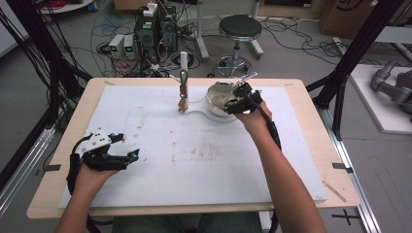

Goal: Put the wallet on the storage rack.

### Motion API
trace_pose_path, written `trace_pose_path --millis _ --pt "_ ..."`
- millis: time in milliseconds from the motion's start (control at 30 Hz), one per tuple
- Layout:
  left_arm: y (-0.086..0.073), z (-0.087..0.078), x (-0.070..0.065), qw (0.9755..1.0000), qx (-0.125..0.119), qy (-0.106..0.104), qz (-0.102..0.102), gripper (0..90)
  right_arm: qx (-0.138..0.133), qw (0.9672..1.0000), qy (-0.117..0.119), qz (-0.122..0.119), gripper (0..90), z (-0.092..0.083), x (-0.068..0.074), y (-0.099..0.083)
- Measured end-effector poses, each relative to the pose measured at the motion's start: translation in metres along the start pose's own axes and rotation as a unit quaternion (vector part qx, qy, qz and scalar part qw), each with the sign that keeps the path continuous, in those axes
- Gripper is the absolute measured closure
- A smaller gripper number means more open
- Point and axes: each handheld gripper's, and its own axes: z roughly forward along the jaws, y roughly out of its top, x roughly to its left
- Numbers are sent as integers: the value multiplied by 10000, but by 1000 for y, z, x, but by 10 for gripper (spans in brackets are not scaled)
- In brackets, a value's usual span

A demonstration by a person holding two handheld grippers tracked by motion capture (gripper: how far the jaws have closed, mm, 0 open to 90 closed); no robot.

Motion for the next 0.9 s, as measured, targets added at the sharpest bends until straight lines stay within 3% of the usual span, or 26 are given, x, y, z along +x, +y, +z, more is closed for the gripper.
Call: trace_pose_path --millis 67,433,633,900 --pt "0 0 -1 10000 -4 -5 13 160 -235 9997 19 2 227 -8 -1 -7" --pt "1 2 -4 10000 -23 -55 -24 160 -535 9978 346 153 221 -34 -11 -52" --pt "1 4 -4 10000 -28 -77 -23 160 -798 9949 492 365 211 -44 -15 -82" --pt "1 5 -5 9999 -31 -100 -38 160 -1139 9904 564 538 207 -49 -11 -117"
